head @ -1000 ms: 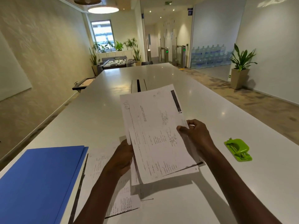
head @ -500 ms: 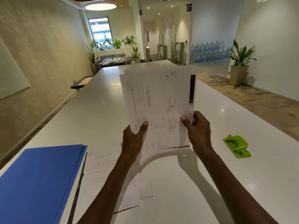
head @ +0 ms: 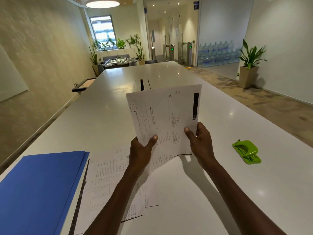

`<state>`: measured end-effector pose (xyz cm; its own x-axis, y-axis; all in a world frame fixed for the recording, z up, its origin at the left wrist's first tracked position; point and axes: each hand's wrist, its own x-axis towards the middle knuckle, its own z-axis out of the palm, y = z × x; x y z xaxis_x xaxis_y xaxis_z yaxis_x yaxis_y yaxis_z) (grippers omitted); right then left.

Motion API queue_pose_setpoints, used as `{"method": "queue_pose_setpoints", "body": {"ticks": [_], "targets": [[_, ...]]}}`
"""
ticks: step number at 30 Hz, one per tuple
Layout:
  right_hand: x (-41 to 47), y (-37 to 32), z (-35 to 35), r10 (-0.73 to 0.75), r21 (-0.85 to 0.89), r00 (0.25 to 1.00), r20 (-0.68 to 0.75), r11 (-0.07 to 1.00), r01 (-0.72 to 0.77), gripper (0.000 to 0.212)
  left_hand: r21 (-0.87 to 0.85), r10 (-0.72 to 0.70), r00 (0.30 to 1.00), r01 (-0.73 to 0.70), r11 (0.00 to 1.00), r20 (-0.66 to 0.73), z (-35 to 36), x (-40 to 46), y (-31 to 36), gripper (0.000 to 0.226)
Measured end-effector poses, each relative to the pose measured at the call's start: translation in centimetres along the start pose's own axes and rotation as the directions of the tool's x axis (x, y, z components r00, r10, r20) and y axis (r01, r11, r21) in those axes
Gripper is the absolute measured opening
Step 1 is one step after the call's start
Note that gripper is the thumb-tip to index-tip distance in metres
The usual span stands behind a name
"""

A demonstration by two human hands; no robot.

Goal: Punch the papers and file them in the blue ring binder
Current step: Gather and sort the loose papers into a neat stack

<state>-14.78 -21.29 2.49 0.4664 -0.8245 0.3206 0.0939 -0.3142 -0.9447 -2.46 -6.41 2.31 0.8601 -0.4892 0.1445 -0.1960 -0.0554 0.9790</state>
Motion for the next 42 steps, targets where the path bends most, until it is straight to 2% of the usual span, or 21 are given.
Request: {"method": "queue_pose_setpoints", "body": {"ticks": [3,6,10,13,15,17,19,21,23,26,31,38,42], "targets": [[-0.2,-0.2,0.5,-0.017,-0.121,1.000,-0.002,0.992,0.017,0.053,0.026,0.006,0.997,-0.004,1.000,-0.082,-0.6,0.5,0.1,0.025],[-1.3,0.3,1.6,0.045,-0.256,0.999,0.013,0.966,-0.041,0.083,0.010,0.023,0.982,-0.022,1.000,-0.185,-1.6,1.3,0.6,0.045],[-4.0,1.7,3.6,0.128,-0.395,0.983,0.129,0.916,-0.067,0.085,-0.004,0.022,0.945,-0.025,1.000,-0.326,-4.0,2.4,1.2,0.063],[-6.3,2.7,5.0,0.089,-0.545,0.945,0.313,0.832,0.102,0.070,-0.064,-0.025,0.938,0.004,0.998,-0.345,-6.2,3.0,1.6,0.057],[-7.7,2.8,6.2,0.049,-0.575,0.889,0.456,0.778,0.252,0.067,-0.095,-0.028,0.926,-0.009,0.995,-0.376,-7.4,3.2,1.9,0.055],[-9.0,2.6,7.4,0.033,-0.560,0.792,0.609,0.726,0.400,0.071,-0.103,-0.013,0.919,-0.031,0.994,-0.395,-8.3,3.4,2.1,0.054],[-10.1,2.5,8.3,0.064,-0.551,0.675,0.735,0.635,0.541,0.072,-0.097,-0.007,0.919,-0.034,0.995,-0.394,-8.8,3.6,2.3,0.050],[-10.9,2.6,8.7,0.133,-0.543,0.585,0.800,0.572,0.614,0.069,-0.097,-0.011,0.924,-0.029,0.995,-0.383,-9.2,3.8,2.2,0.047],[-11.1,2.7,8.4,0.179,-0.554,0.563,0.807,0.557,0.618,0.070,-0.084,-0.016,0.931,-0.015,0.996,-0.365,-9.4,4.0,2.1,0.041],[-10.3,3.0,7.5,0.225,-0.594,0.576,0.786,0.535,0.602,0.073,-0.086,-0.029,0.939,0.000,0.996,-0.343,-9.5,4.2,1.6,0.034],[-6.8,4.2,4.0,0.332,-0.653,0.579,0.745,0.543,0.529,0.077,-0.126,-0.054,0.942,0.012,0.992,-0.332,-9.4,4.4,1.1,0.048],[-2.6,4.4,-2.5,0.454,-0.720,0.581,0.675,0.576,0.387,0.072,-0.098,-0.041,0.954,0.012,0.995,-0.298,-9.5,4.3,0.4,0.036],[-0.7,3.2,-4.9,0.489,-0.718,0.549,0.679,0.598,0.356,0.066,-0.085,-0.055,0.959,0.032,0.996,-0.278,-9.3,4.1,-0.2,0.042]]}}
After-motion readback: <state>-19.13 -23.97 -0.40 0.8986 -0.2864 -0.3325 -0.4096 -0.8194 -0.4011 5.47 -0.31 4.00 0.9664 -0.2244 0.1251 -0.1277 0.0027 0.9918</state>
